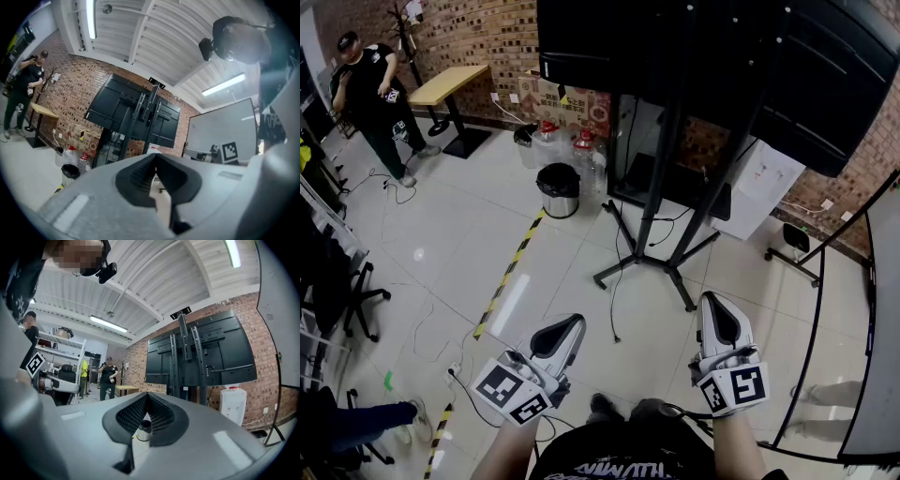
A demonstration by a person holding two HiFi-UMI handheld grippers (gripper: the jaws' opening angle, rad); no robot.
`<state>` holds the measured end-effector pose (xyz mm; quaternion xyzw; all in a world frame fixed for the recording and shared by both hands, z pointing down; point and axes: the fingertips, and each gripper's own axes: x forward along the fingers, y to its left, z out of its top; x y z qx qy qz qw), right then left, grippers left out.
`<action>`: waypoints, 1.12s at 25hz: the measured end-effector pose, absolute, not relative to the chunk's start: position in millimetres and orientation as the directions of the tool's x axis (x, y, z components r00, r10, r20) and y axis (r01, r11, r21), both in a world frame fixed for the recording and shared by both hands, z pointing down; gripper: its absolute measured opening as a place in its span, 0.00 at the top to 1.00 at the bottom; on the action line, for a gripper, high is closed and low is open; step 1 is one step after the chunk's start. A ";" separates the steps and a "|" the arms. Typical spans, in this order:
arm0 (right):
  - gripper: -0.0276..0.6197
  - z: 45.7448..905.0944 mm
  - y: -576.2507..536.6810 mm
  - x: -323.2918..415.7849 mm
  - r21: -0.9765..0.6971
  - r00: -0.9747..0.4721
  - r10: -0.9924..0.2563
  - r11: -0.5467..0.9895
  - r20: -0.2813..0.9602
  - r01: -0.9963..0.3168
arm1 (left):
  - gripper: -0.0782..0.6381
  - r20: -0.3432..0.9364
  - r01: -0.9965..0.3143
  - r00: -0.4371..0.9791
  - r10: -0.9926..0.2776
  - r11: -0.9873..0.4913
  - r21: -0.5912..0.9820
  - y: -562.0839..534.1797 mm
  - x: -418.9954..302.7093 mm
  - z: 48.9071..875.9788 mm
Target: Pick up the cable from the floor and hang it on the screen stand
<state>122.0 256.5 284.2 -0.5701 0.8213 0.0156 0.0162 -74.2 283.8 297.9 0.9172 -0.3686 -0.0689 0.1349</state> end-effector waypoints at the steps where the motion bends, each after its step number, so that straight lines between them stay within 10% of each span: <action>1: 0.95 285.4 254.7 120.4 0.013 -0.349 -0.936 0.349 -0.045 -0.937 | 0.89 -0.030 -0.655 0.722 -0.691 -0.698 0.290 281.8 -76.6 298.2; 28: 0.95 343.6 11.5 166.5 -0.140 -0.484 -0.875 0.480 -0.003 -0.866 | 0.89 0.004 -0.755 0.625 -0.781 -0.603 0.257 87.0 -30.6 319.7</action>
